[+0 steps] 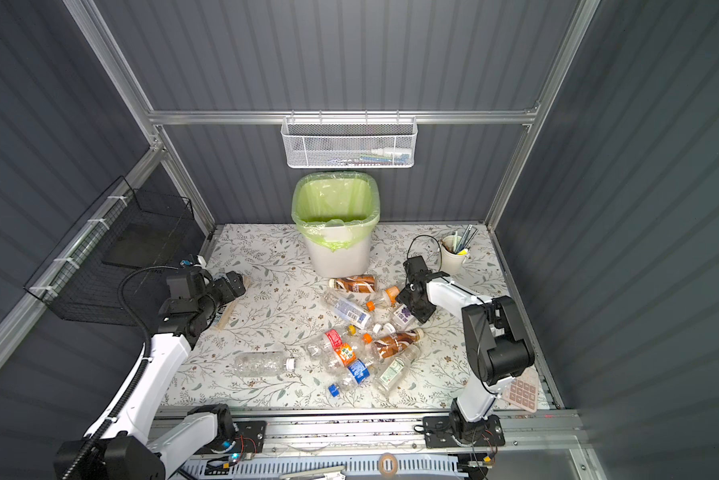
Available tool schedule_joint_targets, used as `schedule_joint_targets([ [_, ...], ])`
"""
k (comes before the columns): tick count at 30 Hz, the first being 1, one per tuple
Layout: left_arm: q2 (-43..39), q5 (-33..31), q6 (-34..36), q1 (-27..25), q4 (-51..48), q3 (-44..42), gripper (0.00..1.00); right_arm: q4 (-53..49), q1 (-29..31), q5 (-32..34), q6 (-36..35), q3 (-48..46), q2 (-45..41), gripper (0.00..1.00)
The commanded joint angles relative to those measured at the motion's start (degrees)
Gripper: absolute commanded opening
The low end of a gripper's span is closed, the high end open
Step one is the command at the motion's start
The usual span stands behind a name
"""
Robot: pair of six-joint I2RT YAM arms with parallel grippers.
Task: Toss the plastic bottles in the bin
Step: 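Lower the right gripper and close it on the purple-label grape-juice bottle, then lift the grape-juice bottle with the right gripper and drop it into the bin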
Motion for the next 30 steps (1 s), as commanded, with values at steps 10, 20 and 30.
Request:
schedule_joint_targets([
  [10,-0.5,-0.4,0.9,0.2,-1.2,1.0,1.00,-0.3,-1.1,1.3,-0.7,-0.2,0.8,0.61],
  [20,0.8,0.5,0.1,0.2,-0.7,0.6,1.00,4.9,-2.3,3.2,-0.8,-3.8,-9.1,0.56],
  [30,1.9,0.5,-1.9,0.2,-0.4,0.0,1.00,9.6,-7.0,6.8,-5.6,-6.2,-33.1,0.56],
])
